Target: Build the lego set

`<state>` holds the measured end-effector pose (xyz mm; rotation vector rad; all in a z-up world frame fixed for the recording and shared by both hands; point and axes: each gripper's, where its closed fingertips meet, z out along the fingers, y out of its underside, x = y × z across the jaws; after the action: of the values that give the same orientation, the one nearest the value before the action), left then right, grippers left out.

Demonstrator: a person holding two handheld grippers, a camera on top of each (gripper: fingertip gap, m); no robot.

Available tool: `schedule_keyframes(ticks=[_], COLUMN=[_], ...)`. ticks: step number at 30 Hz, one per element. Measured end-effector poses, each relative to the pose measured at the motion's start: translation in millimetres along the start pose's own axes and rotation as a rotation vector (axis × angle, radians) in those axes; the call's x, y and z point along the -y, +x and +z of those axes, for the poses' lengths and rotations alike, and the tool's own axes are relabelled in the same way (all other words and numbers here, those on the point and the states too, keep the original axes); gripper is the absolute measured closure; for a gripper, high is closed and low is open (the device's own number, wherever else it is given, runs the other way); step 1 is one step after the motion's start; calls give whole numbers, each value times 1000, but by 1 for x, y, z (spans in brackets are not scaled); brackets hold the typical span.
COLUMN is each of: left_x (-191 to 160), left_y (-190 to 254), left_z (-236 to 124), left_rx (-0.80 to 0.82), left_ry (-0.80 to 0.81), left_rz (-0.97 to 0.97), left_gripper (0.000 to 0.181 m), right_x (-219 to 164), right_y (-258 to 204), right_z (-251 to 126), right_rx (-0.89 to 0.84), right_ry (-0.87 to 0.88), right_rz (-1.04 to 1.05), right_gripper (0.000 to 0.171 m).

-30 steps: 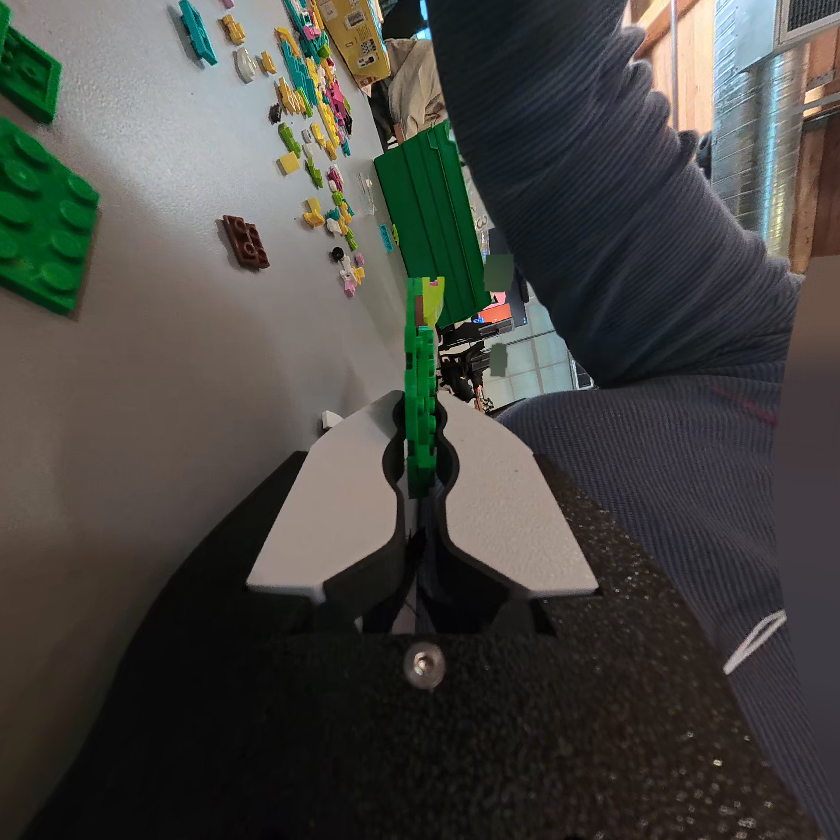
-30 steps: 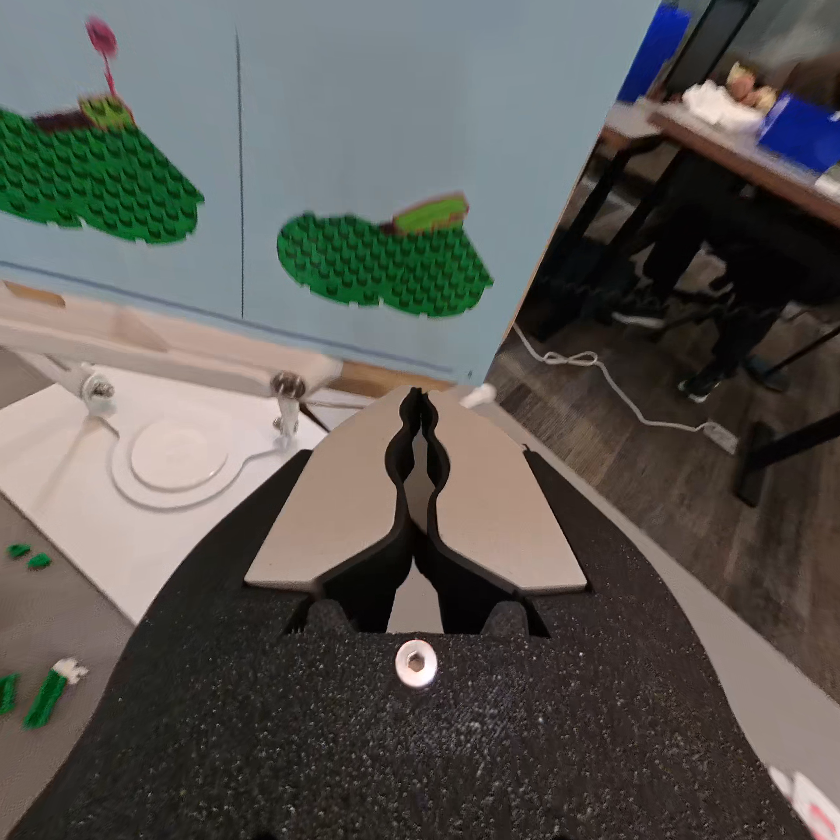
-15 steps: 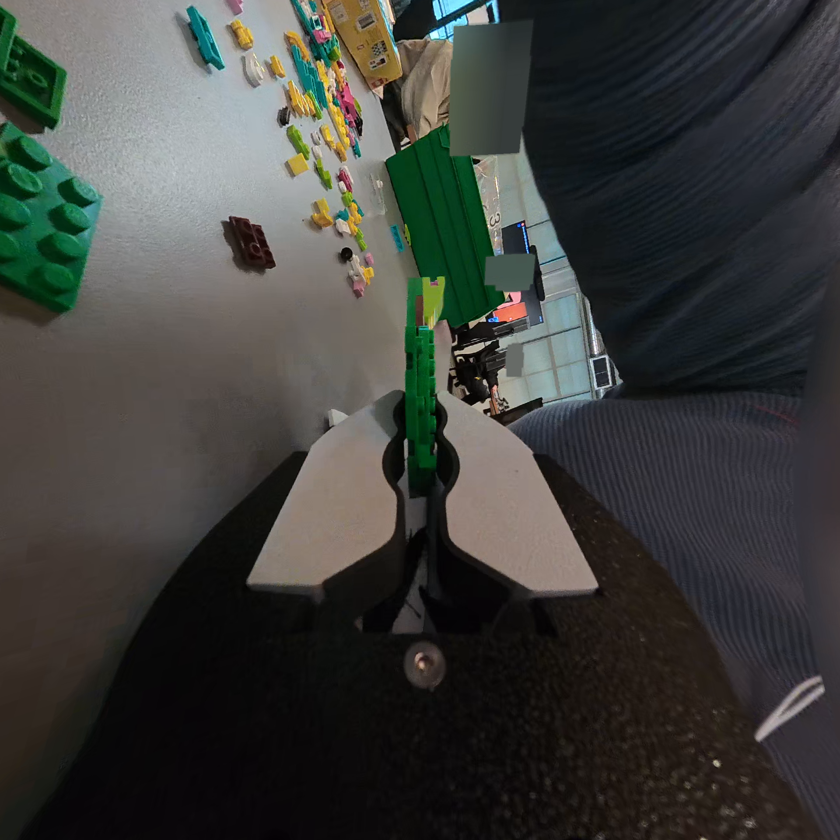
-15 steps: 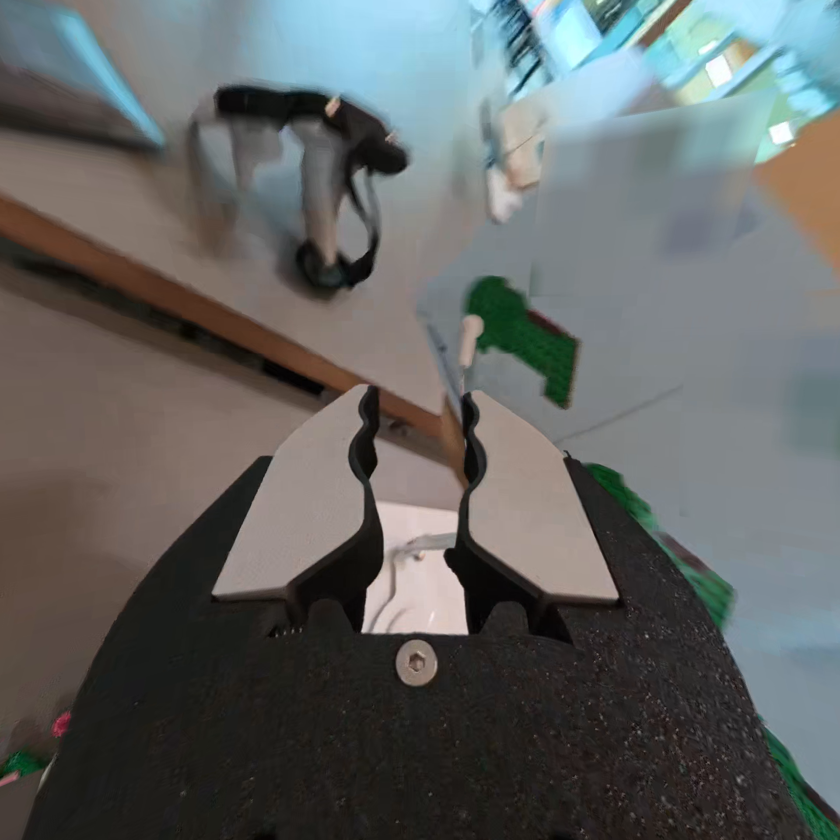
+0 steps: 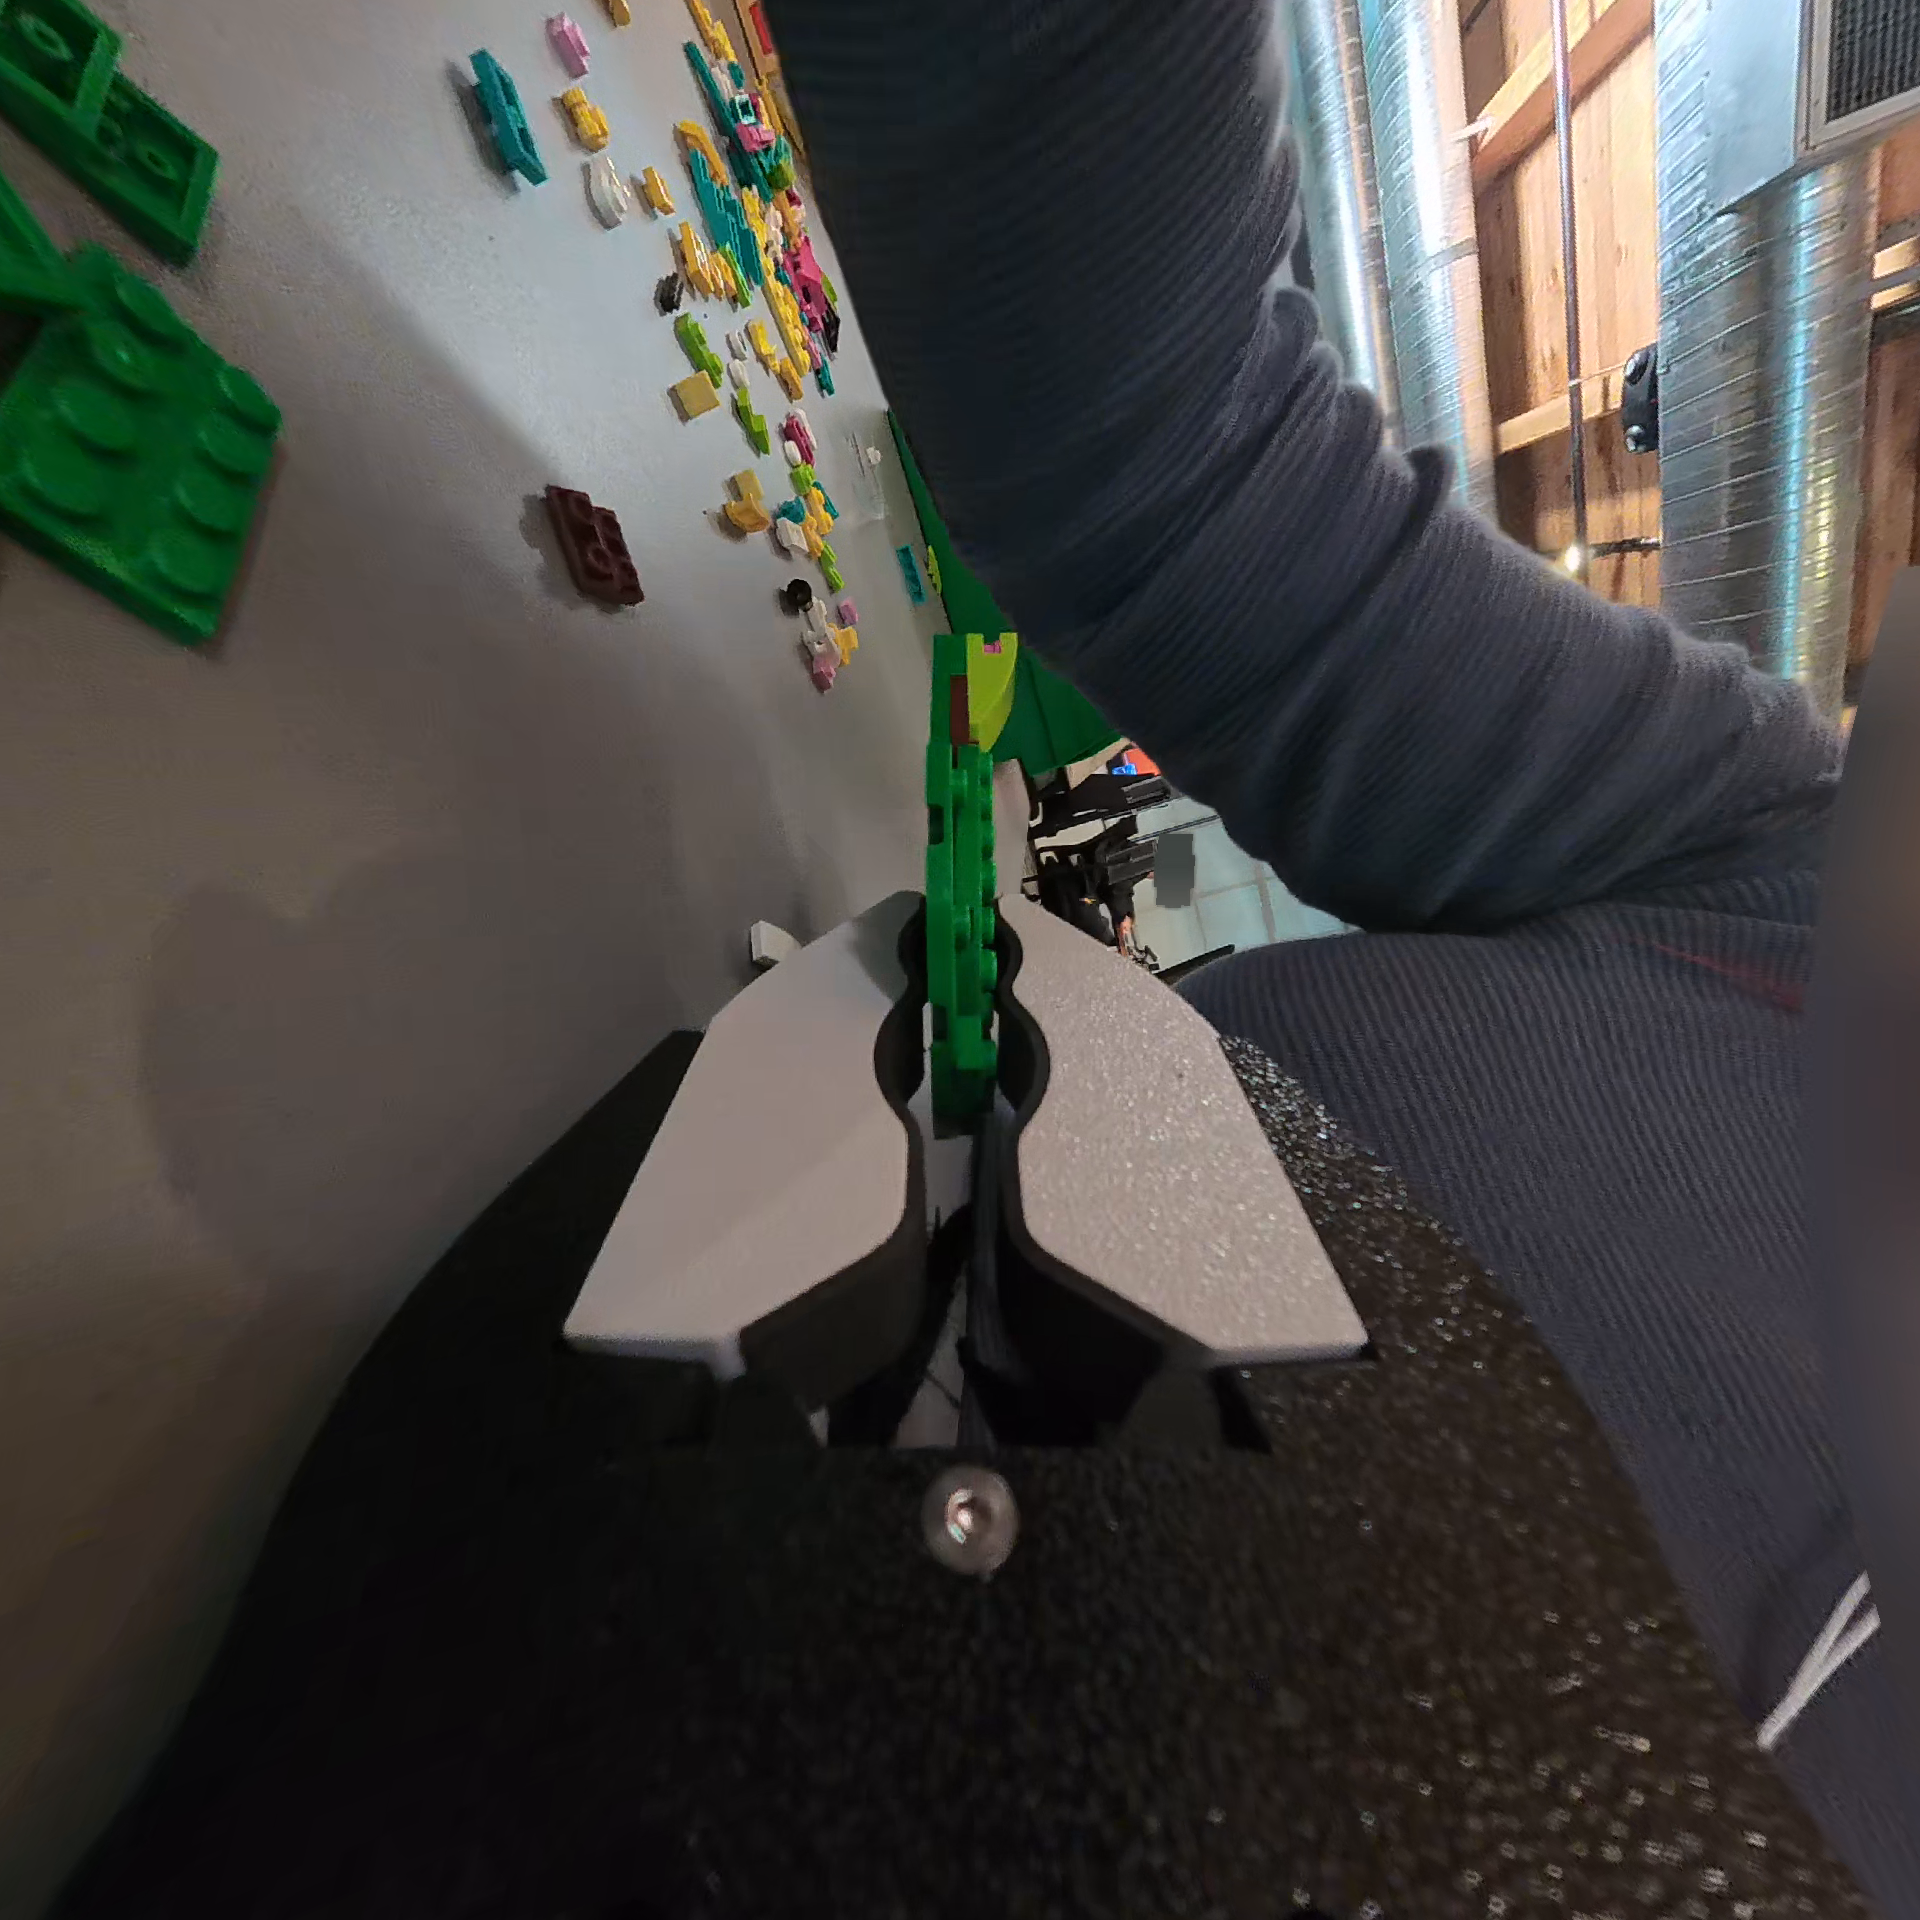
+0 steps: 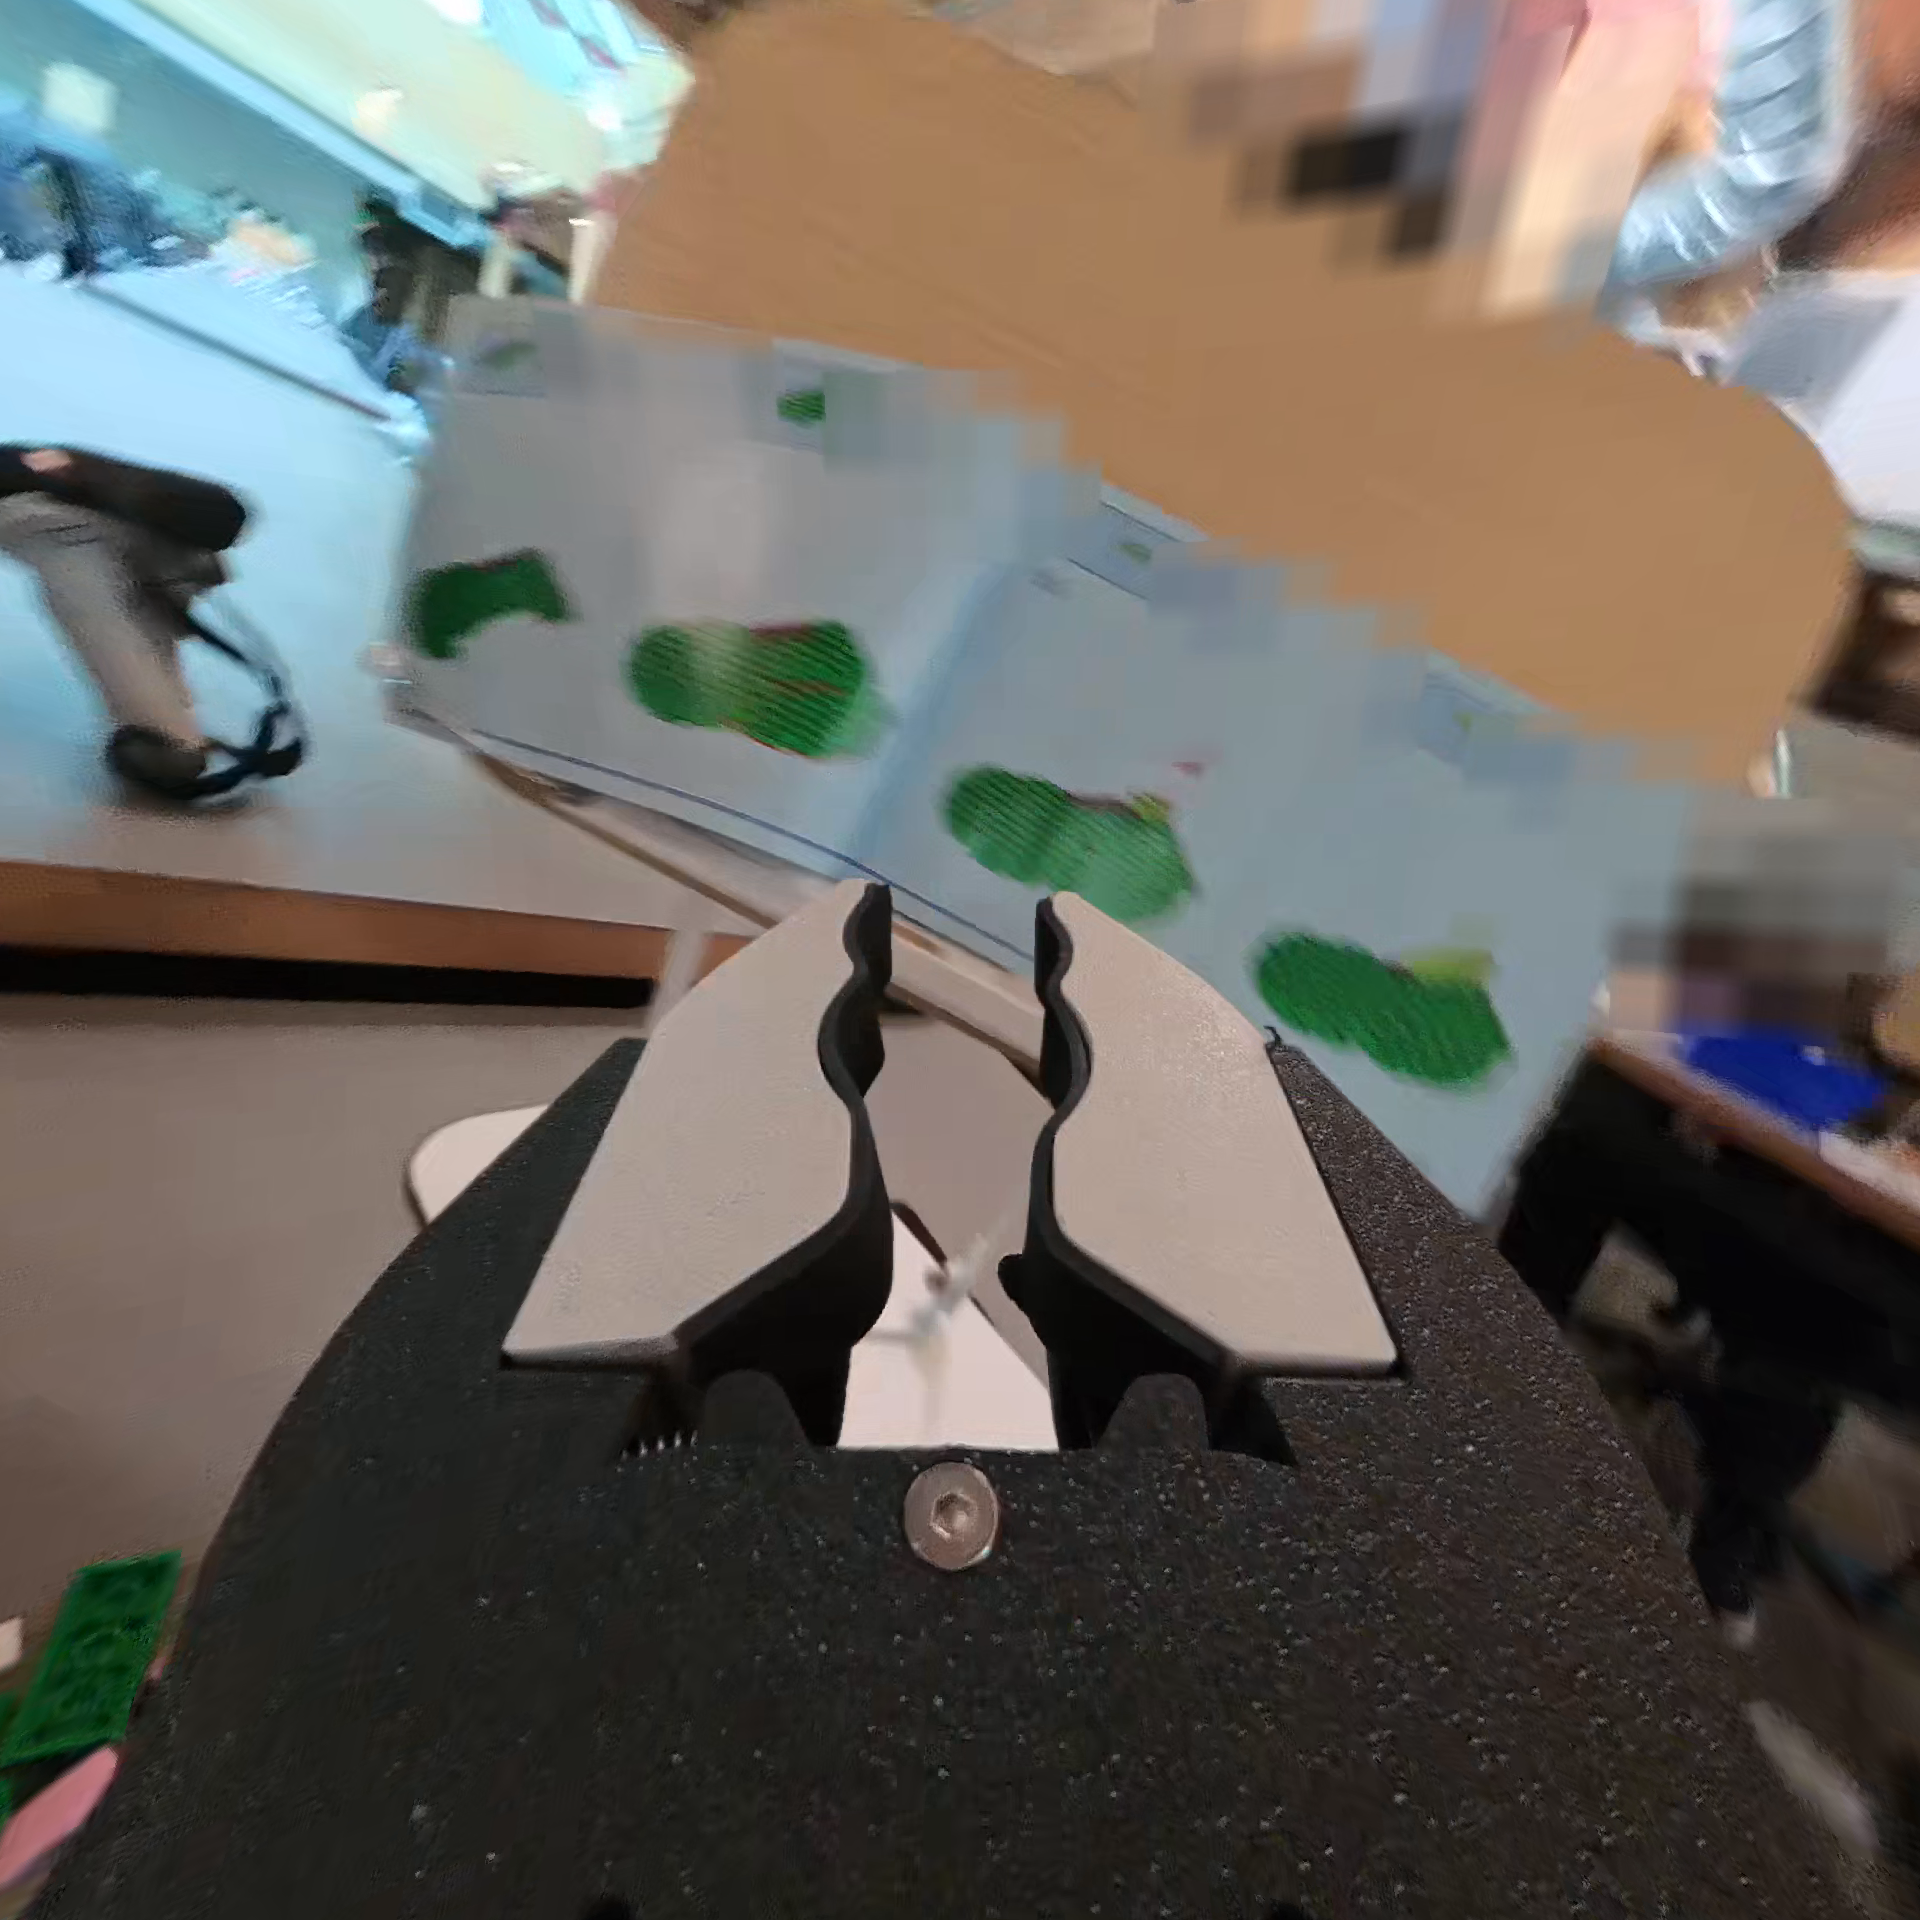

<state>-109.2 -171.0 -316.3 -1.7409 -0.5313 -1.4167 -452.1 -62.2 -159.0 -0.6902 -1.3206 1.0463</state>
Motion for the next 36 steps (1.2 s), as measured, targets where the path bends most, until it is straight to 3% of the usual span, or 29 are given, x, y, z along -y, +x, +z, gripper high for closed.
schedule_keyframes(ticks=[5,13,17,24,25,27,30,33,36], left_x=[1,-2,3,-1,-1,3,4,1,-14], left_y=[-7,-2,-1,6,8,12,12,21,21], left_z=[2,12,13,14,14,13,16,30,55], left_rx=[61,81,119,223,229,229,233,171,136], left_ry=[5,42,79,77,87,114,109,86,-48], left_rz=[1,-48,-105,-85,-71,-39,-6,-5,-42], left_gripper=[173,173,131,108,112,142,169,172,172], right_x=[-34,-11,21,64,66,71,78,87,100], right_y=[63,71,68,72,72,70,69,74,82], right_z=[-37,-100,-140,-191,-195,-204,-217,-232,-251], right_rx=[-68,11,55,64,67,80,88,77,59], right_ry=[-72,-114,-75,-17,-17,-10,13,35,67], right_rz=[257,226,200,194,189,191,214,230,231], right_gripper=[142,143,143,145,145,145,145,145,146])
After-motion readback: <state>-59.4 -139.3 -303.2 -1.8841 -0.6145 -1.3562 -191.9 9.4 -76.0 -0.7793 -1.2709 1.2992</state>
